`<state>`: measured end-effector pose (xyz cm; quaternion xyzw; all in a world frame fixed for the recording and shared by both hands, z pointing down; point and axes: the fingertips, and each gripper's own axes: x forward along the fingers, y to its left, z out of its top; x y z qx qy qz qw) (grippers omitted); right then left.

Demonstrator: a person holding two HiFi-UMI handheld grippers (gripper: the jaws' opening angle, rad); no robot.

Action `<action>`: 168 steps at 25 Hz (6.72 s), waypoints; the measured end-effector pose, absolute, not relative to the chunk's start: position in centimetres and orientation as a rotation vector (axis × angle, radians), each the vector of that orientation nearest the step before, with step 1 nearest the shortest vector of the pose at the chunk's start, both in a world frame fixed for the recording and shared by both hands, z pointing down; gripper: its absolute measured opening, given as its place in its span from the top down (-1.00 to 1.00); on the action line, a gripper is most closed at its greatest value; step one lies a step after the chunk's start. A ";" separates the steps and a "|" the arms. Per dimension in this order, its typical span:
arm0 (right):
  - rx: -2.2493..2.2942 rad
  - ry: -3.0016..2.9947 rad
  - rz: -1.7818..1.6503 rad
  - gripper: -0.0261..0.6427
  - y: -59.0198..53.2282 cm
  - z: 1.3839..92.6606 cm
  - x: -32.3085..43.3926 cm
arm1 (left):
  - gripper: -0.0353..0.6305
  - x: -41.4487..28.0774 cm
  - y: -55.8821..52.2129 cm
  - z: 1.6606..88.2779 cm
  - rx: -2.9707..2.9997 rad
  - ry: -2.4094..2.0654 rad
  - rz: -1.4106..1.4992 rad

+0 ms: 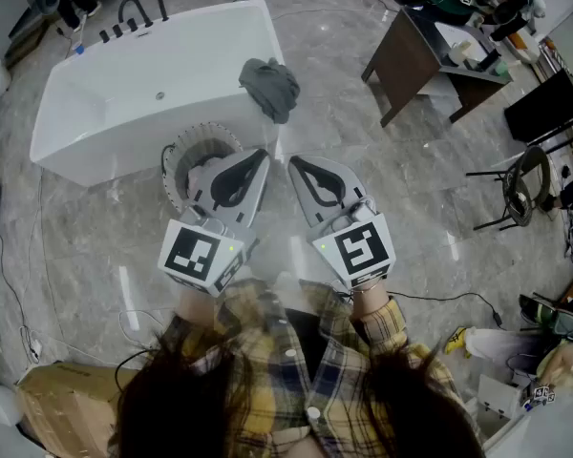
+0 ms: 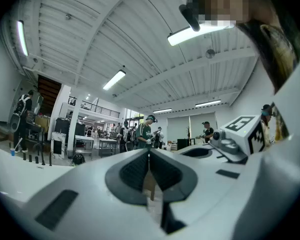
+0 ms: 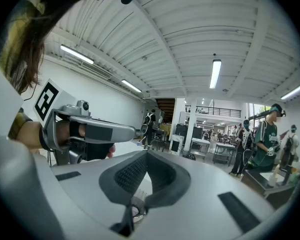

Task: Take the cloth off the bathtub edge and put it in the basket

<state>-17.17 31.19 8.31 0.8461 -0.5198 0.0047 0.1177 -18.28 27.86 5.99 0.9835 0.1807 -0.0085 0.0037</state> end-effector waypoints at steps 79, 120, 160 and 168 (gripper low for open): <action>2.455 -1.533 0.237 0.88 16.3 15.3 17.5 | 0.82 13.9 9.5 10.4 3.061 0.360 0.044; 1.815 -2.185 0.335 0.88 3.5 19.9 34.5 | 0.82 26.8 1.5 14.1 2.944 -0.603 0.201; 1.872 -2.049 0.945 0.86 4.8 43.3 37.8 | 0.82 30.1 3.4 39.6 2.575 -0.445 0.577; 1.756 -1.969 1.006 0.38 6.0 49.7 37.3 | 0.51 30.9 4.9 46.3 2.452 -0.405 0.662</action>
